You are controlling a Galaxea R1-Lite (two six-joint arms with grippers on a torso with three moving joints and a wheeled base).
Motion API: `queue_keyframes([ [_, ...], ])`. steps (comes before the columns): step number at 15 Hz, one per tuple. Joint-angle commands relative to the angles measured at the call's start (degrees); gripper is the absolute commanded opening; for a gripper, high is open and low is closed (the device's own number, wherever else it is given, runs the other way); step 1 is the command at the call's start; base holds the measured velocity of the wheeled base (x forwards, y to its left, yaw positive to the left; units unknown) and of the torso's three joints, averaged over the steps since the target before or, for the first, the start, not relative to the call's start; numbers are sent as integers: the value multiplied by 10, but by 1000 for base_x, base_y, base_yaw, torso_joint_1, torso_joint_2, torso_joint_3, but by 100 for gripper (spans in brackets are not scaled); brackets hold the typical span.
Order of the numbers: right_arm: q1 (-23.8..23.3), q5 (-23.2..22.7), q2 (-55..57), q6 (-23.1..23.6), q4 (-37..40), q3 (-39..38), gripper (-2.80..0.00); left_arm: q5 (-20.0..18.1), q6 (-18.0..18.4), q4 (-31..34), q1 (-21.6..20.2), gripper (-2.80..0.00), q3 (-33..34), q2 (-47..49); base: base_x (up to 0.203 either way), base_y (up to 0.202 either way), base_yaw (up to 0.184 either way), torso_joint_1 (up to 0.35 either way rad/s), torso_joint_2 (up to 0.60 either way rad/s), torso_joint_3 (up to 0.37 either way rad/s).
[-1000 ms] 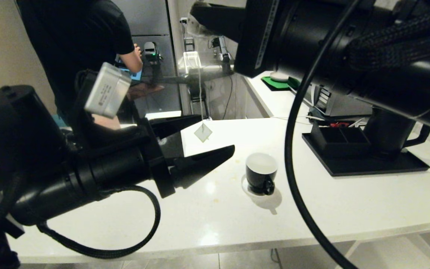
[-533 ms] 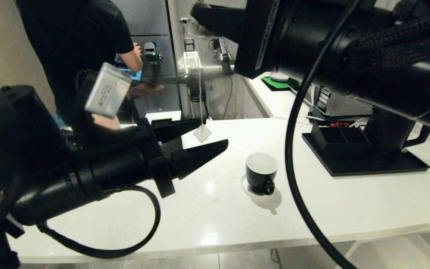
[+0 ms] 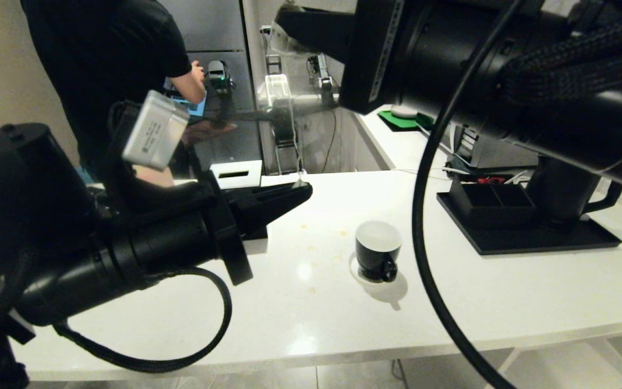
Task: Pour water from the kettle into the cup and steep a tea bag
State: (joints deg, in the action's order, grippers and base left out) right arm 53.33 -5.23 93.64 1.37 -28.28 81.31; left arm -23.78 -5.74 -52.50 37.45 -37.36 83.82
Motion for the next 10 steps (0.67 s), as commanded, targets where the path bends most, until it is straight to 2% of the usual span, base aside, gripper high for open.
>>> queue_keyframes([
  [1, 0, 0, 1, 0, -3, -1, -280, -1, -1, -3, 0, -280, 1, -2, 0, 0, 0, 0, 0, 0],
  [10, -1, 0, -6, 0, -7, -25, -280, -1, -1, -3, -1, -280, 1, -5, 0, 0, 0, 0, 0, 0],
])
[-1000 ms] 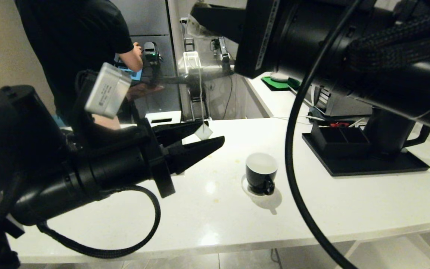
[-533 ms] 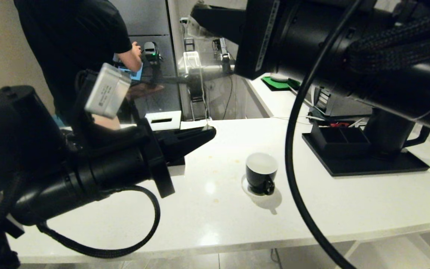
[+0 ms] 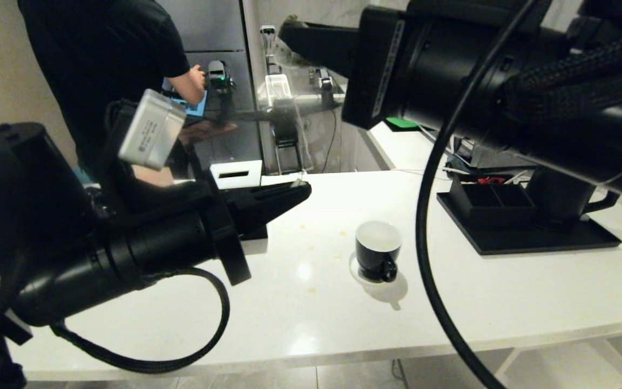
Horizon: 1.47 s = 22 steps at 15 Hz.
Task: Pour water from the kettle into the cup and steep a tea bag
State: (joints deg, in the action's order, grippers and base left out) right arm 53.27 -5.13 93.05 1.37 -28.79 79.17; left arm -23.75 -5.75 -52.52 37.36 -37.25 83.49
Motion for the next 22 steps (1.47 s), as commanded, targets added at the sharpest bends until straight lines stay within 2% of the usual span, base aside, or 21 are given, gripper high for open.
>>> queue_keyframes([
  [1, 0, 0, -2, 1, -2, -11, -280, -1, 0, -3, 0, -280, 1, -4, 0, 0, 0, 0, 0, 0],
  [5, -5, 3, -15, 3, -4, -60, -280, -1, 0, -3, -1, -280, 5, -7, 0, 0, 0, 0, 0, 0],
  [12, -72, 0, -15, -10, -53, -120, -280, -1, 0, -3, 0, -280, 6, -8, 0, 0, 0, 0, 0, 0],
  [18, -77, -1, -28, -18, -104, -204, -280, 0, 0, -3, -1, -280, 9, -8, 0, 0, 0, 0, 0, 0],
  [22, -77, -1, -46, -16, -108, -253, -280, 0, 0, -2, -1, -280, 9, -7, 0, 0, 0, 0, 0, 0],
])
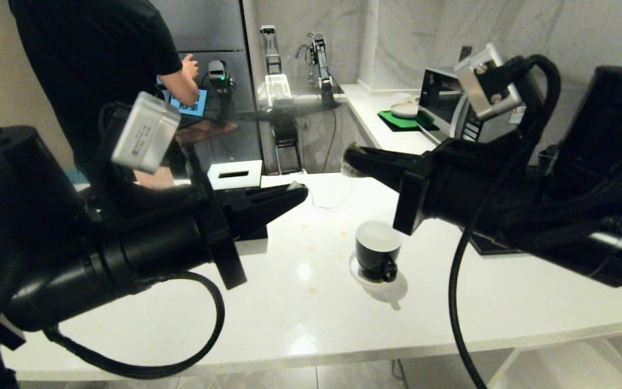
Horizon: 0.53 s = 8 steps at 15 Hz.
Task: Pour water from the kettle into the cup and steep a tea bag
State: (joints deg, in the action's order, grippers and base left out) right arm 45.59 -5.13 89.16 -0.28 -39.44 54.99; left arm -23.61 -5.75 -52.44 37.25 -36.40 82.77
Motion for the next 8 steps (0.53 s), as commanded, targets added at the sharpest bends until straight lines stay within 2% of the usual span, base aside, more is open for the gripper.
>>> queue_keyframes([
  [1, 0, -1, -10, 0, -7, -23, -280, -1, 0, -3, 0, -280, 0, 1, 0, 0, 0, 0, 0, 0],
  [4, 2, -1, -13, -1, -38, -60, -280, -1, 0, -3, -1, -280, 0, 1, 0, 0, 0, 0, 0, 0],
  [8, 5, -1, -14, 0, -40, -74, -280, 2, 0, -3, -2, -280, 1, 1, 0, 0, 0, 0, 0, 0],
])
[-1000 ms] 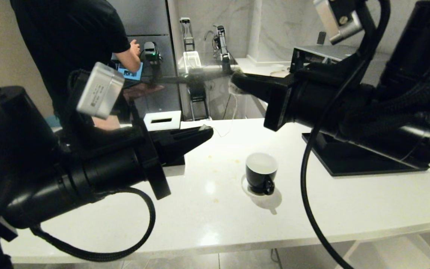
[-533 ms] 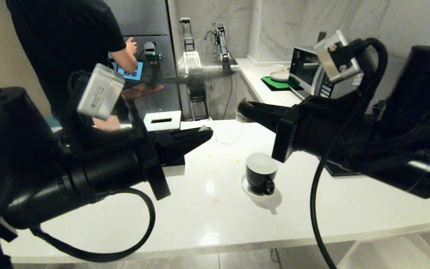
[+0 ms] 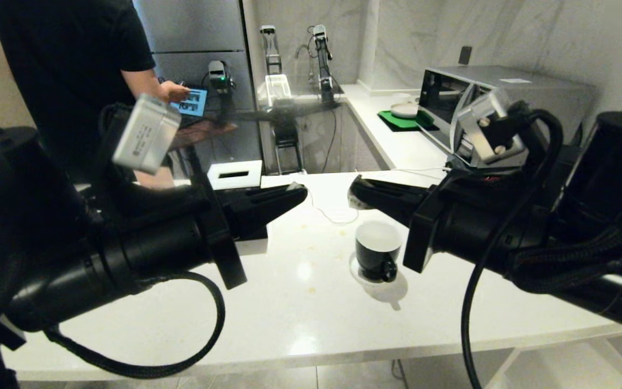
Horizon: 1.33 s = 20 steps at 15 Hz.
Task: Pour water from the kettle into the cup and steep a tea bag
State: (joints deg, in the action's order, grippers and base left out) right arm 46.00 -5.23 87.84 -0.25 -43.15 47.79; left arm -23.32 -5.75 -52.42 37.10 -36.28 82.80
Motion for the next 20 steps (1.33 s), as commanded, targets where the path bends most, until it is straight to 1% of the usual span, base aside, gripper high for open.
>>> queue_keyframes([
  [1, 1, 0, 0, 0, -3, -2, -280, -1, 0, -3, 0, -280, 3, 0, 0, 0, 0, 0, 0, 0],
  [6, 1, 0, 0, 1, -3, -1, -280, -1, 0, -3, 0, -280, 7, -3, 0, 0, 0, 0, 0, 0],
  [7, 1, 0, 0, 2, -2, -1, -85, -1, 0, -3, 0, -280, 7, -3, 0, 0, 0, 0, 0, 0],
  [8, 1, 0, 0, 2, -3, -1, 0, -1, 0, -3, 0, -280, 7, -3, 0, 0, 0, 0, 0, 0],
  [20, 0, 0, -8, 0, -3, -2, 0, -1, -1, -3, 0, -280, 20, -15, 0, 0, 0, 0, 0, 0],
])
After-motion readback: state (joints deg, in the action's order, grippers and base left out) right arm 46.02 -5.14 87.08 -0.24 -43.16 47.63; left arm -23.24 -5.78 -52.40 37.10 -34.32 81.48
